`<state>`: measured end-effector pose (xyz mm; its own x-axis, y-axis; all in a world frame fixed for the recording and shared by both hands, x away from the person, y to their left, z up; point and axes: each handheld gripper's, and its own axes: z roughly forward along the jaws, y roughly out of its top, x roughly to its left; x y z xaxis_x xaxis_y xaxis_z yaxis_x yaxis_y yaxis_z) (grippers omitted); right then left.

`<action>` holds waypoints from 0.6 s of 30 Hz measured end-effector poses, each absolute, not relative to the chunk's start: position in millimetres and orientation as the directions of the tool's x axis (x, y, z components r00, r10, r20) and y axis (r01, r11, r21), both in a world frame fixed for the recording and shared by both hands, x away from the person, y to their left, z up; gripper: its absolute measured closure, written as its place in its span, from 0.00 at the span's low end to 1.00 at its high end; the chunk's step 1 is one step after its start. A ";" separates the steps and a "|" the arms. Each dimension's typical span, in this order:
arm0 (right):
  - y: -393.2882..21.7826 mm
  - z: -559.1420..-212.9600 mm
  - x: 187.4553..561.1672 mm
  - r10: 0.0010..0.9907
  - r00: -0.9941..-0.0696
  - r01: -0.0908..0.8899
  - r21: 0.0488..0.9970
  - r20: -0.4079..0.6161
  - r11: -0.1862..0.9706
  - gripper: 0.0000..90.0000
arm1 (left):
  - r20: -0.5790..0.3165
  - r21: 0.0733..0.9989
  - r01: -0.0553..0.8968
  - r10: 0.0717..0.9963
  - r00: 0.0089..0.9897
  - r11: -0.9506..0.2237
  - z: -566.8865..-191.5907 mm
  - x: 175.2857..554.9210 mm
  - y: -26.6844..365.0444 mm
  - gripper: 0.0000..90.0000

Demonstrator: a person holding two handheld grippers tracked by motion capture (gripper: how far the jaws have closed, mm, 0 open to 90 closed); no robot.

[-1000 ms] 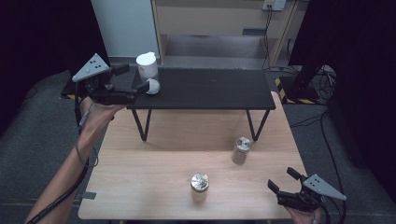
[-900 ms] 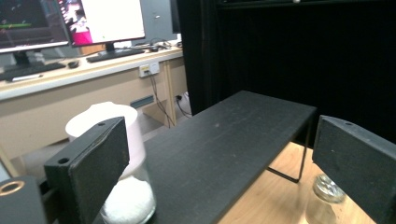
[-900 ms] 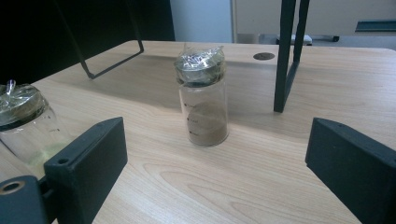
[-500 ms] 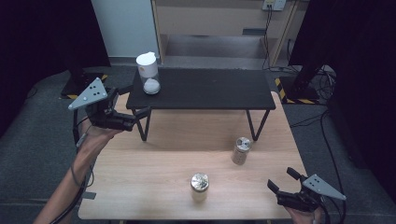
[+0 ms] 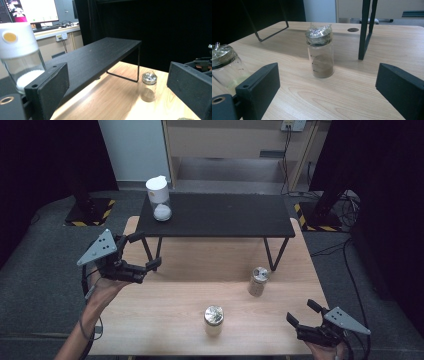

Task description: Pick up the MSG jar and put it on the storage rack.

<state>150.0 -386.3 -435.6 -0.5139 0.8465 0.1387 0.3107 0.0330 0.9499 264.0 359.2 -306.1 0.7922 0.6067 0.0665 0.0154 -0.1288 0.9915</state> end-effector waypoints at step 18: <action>-386.3 -435.5 149.9 0.847 -0.514 0.311 0.950 0.139 0.033 0.07 | 0.002 0.994 0.068 0.656 0.755 -0.082 -366.8 240.7 367.9 0.03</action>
